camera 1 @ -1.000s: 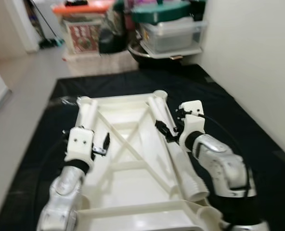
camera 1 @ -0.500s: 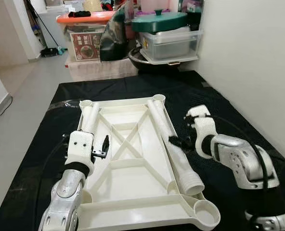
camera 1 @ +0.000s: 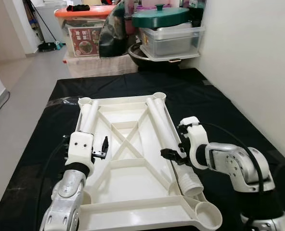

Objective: Building children table

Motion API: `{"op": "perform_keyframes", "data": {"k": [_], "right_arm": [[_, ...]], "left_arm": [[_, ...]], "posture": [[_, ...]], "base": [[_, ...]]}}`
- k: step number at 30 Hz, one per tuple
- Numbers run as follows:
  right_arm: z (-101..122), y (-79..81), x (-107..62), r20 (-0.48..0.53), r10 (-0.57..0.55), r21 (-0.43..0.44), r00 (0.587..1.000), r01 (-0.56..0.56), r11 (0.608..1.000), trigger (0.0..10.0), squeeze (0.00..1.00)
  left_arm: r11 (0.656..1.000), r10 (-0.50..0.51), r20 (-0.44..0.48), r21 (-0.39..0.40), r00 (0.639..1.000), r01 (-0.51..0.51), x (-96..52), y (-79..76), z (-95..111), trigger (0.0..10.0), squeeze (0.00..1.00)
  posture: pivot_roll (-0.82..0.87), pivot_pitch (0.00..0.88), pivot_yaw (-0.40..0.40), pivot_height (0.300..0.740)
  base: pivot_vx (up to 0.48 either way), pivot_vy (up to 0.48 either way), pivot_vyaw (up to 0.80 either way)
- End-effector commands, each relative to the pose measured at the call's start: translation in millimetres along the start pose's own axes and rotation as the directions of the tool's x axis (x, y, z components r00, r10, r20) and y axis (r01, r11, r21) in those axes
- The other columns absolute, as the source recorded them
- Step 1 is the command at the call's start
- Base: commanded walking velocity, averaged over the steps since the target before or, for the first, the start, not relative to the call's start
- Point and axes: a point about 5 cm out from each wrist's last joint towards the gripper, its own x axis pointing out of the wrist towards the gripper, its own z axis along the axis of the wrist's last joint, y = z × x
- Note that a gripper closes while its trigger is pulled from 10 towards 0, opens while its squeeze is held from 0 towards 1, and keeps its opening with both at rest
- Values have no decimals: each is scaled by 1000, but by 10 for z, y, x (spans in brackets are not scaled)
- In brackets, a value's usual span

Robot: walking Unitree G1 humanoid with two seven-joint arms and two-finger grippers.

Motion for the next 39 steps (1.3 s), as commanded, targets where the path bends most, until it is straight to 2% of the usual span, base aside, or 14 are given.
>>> {"op": "perform_keyframes", "data": {"k": [1,6,10,11,13,14,25,31,32,33,34,35,37,39], "right_arm": [[-171,-3,79,-91,-1,34,996,5,999,10000,0],[-220,-13,96,-114,-5,43,993,10,999,10000,0],[-423,-114,154,-187,-34,48,982,43,998,10000,0],[-458,-137,164,-196,-38,50,980,48,998,6980,0],[-472,-147,167,-199,-39,51,979,50,997,6980,0],[-482,-163,173,-191,-41,50,981,51,997,0,0],[-458,-175,187,-155,-73,-4,985,73,997,0,0],[-302,-189,156,-67,-103,-58,992,99,993,0,0],[-207,-184,141,-15,-99,-53,995,98,994,0,0],[-207,-184,141,-15,-99,-53,995,98,994,0,0],[-81,-171,113,55,-92,-49,994,95,994,0,0],[-81,-171,113,55,-92,-49,994,95,994,0,0],[290,-114,6,243,-56,-4,968,58,998,0,0],[521,-69,-65,365,-31,73,931,4,997,0,0]], "left_arm": [[1000,1,-6,7,1000,-1,11,-28,-22,10000,0],[1000,2,-8,10,1000,-2,10,-28,-28,10000,0],[1000,10,-20,21,1000,-10,10,-28,-53,10000,0],[1000,12,-22,24,1000,-12,10,-25,-58,10000,0],[1000,14,-23,26,1000,-13,11,-23,-60,10000,0],[1000,15,-25,28,1000,-14,11,-21,-62,10000,0],[998,24,-35,51,999,-22,14,4,-80,10000,0],[998,21,-36,58,999,-19,36,11,-82,10000,0],[998,20,-35,57,999,-18,42,14,-79,10000,0],[998,20,-35,57,999,-18,42,14,-79,10000,0],[998,19,-34,52,999,-17,48,17,-75,10000,0],[998,19,-34,52,999,-17,48,17,-75,10000,0],[1000,8,-15,4,1000,-8,65,21,-29,10000,0],[999,-12,13,-46,1000,13,76,13,26,10000,0]], "posture": [[-14,0,-46,740],[-14,0,-47,740],[-11,0,-55,740],[-11,0,-55,740],[-11,0,-55,740],[-9,0,-56,740],[-5,0,-52,740],[-12,0,-35,740],[-12,0,-31,740],[-12,0,-31,740],[-11,0,-28,740],[-11,0,-28,740],[-8,0,-23,740],[-8,0,-22,740]], "base": [[0,0,0],[0,0,0],[0,0,0],[0,0,0],[0,0,0],[0,0,0],[0,0,0],[0,0,0],[0,0,0],[0,0,0],[0,0,0],[0,0,0],[0,0,0],[0,0,0]]}}
